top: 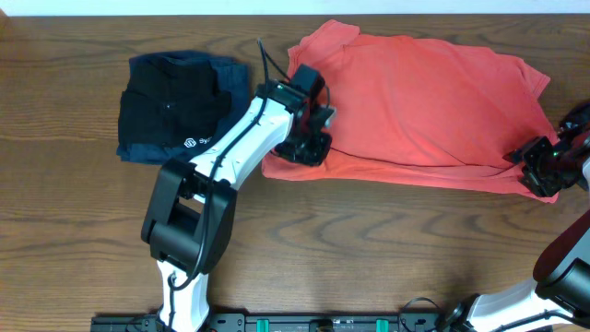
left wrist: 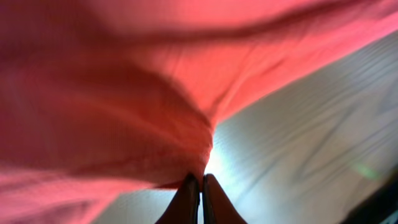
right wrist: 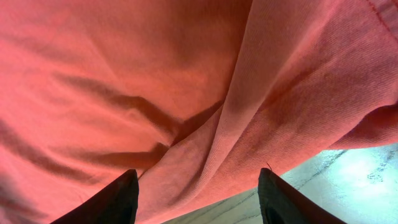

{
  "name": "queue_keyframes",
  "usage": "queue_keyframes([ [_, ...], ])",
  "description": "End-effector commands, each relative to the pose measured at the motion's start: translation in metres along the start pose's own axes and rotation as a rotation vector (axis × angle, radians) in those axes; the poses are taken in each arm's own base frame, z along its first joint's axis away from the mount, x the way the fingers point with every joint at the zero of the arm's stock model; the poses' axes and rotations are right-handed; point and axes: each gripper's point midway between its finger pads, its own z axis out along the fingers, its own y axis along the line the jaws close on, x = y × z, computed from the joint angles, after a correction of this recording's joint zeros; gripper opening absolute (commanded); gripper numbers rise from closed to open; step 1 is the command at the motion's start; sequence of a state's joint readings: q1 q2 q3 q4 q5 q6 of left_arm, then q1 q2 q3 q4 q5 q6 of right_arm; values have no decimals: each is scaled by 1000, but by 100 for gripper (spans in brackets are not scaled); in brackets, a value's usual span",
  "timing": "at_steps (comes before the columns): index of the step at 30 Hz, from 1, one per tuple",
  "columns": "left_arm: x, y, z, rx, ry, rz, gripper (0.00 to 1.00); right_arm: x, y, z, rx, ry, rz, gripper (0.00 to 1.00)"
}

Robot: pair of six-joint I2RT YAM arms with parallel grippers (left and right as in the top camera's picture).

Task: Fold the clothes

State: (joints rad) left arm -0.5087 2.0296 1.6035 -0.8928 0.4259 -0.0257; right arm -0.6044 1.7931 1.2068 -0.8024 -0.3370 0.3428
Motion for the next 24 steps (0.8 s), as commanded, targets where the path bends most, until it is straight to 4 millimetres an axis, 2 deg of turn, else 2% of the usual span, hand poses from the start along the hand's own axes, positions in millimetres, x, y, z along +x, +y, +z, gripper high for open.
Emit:
queue_keyframes([
  [1,-23,-16,-24,42,-106,49,6,3,0,4,-3,15,-15,60],
  [12,-70,17,-29,-165,-293,84,6,3,0,4,-3,15,-15,60],
  [17,-88,19,-31,-181,-363,99,6,3,0,4,-4,15,-16,60],
  [24,-98,17,-31,-176,-402,110,6,3,0,4,-4,15,-16,60],
])
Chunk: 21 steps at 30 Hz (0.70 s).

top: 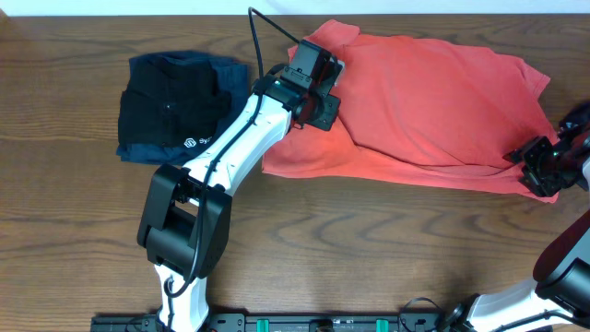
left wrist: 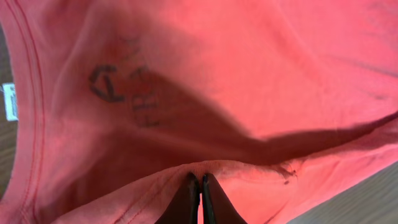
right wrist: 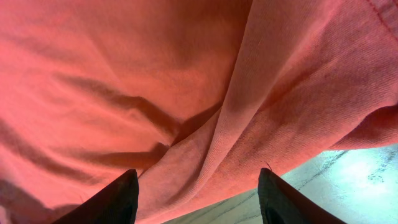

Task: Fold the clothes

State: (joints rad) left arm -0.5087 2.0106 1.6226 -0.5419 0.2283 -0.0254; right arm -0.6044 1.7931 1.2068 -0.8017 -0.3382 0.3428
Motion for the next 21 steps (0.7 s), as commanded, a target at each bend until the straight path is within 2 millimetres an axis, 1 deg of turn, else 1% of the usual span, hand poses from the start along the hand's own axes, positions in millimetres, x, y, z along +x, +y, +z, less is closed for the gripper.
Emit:
queue_keyframes([
  [1,-5,3,3,-15,-13,8,6,3,0,4,-2,16,-15,60],
  [6,-8,2,3,-13,-27,11,6,3,0,4,-3,16,-16,60],
  [7,-8,1,3,-10,-27,12,15,3,0,4,-3,16,-16,60],
  [8,-8,0,3,-8,-27,14,36,4,0,4,-3,17,-16,60],
  [9,-7,-2,3,-6,-25,16,52,4,0,4,-3,17,-16,60],
  [10,-7,-3,3,-5,-23,17,61,4,0,4,-3,17,-16,60],
  [13,-2,-5,4,-5,-5,20,77,4,0,4,-2,17,-16,60],
  [15,7,-2,3,-12,34,25,79,4,0,4,-2,19,-15,60],
  [16,13,2,3,-30,59,24,80,4,0,4,-1,20,-15,60],
  [19,35,26,-2,-136,146,5,80,4,0,4,-2,20,-14,60],
  [20,41,33,-4,-170,172,1,77,4,0,4,-2,20,-15,60],
  [21,46,38,-6,-189,193,-3,71,4,0,4,-2,20,-15,60],
])
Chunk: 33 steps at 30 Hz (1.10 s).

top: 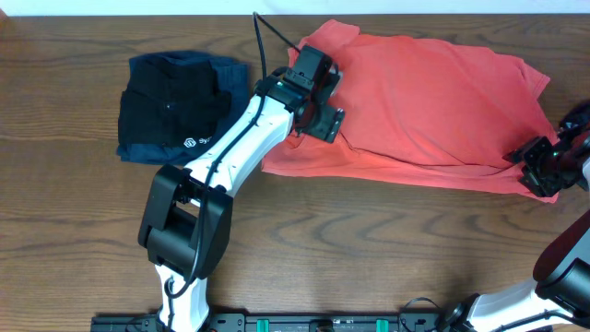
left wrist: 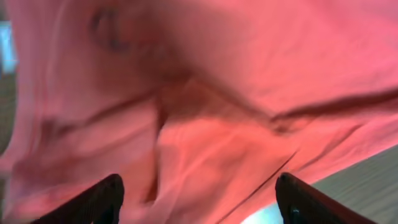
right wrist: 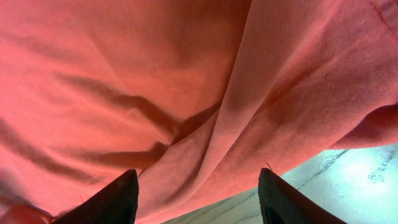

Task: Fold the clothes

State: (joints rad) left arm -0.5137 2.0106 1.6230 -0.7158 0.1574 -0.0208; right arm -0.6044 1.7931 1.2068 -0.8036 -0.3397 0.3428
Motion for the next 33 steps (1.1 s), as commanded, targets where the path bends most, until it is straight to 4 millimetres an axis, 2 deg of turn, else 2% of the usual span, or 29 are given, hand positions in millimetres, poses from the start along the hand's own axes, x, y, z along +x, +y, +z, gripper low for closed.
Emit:
queue_keyframes([
  [1,8,26,2,-104,35,0,63,4,0,4,-1,18,-15,60],
  [3,11,21,5,-70,44,-2,47,4,0,4,-1,17,-15,60],
  [7,19,6,15,14,52,30,23,4,0,4,-1,17,-12,60],
  [8,21,7,16,13,58,30,21,4,0,4,-1,18,-12,61],
  [12,13,7,23,17,9,36,22,3,0,4,-2,16,-13,61],
  [13,10,7,24,17,-9,38,25,3,0,4,-2,15,-12,61],
  [15,4,6,26,21,-39,41,42,3,0,4,-1,16,-13,61],
  [19,0,3,35,45,-63,45,52,3,0,4,-1,15,-13,61],
  [27,12,1,67,78,-13,39,55,4,0,4,-3,19,-12,60],
  [33,5,1,68,79,-41,48,47,4,0,4,-3,20,-11,60],
])
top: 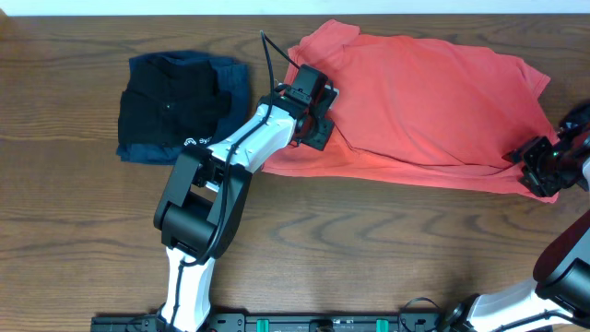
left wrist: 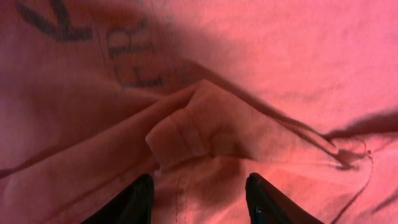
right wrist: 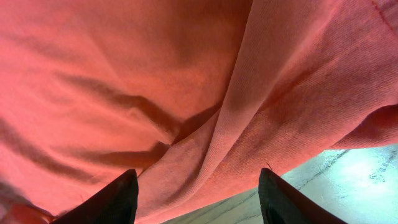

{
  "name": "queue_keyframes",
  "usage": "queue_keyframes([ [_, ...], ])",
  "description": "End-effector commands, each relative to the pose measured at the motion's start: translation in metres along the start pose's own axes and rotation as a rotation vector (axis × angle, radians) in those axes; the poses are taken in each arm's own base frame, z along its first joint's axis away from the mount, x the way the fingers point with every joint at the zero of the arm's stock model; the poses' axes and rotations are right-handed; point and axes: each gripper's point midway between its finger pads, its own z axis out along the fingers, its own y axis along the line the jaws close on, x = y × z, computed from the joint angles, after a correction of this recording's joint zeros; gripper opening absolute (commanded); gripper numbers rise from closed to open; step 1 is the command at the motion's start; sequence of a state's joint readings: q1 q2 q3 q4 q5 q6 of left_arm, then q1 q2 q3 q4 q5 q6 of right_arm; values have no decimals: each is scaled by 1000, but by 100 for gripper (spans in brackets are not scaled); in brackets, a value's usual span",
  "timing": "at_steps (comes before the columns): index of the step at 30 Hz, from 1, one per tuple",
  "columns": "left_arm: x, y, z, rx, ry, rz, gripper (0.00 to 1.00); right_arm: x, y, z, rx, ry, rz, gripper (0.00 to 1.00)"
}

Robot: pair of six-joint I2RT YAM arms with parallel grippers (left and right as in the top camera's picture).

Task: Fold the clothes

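A red shirt (top: pixel 433 101) lies spread across the back right of the wooden table (top: pixel 369 249). My left gripper (top: pixel 312 118) is low over the shirt's left part, near the collar, and stands open. In the left wrist view, the left gripper (left wrist: pixel 199 205) is just above a bunched, folded-over hem (left wrist: pixel 186 130) with faint dark lettering beyond it. My right gripper (top: pixel 537 171) sits at the shirt's front right corner. In the right wrist view, the right gripper (right wrist: pixel 198 199) is wide open, with creased red cloth (right wrist: pixel 186 93) between its fingers.
A folded stack of dark navy and black clothes (top: pixel 175 106) sits left of the shirt, close to my left arm. Bare table (right wrist: pixel 354 186) shows just past the shirt's right corner. The table's back edge runs right behind the shirt.
My left gripper has moved slightly toward the front and come down close to the bunched hem. Its jaws stand narrower but still open. The right gripper and shirt corner have not moved.
First my left gripper was shut on the shirt's front left edge, held off the table. Then it held that edge over the shirt near the collar. Then it stood open with the edge let go, and now it is close above the dropped hem. The right gripper stayed open throughout.
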State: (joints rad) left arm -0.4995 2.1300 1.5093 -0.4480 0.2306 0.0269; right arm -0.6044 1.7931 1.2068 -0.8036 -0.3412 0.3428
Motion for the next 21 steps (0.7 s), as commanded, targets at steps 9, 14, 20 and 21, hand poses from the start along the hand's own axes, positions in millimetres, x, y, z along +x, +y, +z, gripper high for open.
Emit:
queue_keyframes([
  [9,-15,-18,-16,78,-27,15,6,4,0,4,-2,18,-12,61],
  [14,-31,-40,-39,111,-86,56,6,4,0,4,-2,17,-13,61],
  [20,-26,-67,-35,107,-81,193,6,3,0,4,-2,14,-14,61],
  [21,-25,-63,-33,53,-75,200,6,3,0,4,-2,14,-14,61],
])
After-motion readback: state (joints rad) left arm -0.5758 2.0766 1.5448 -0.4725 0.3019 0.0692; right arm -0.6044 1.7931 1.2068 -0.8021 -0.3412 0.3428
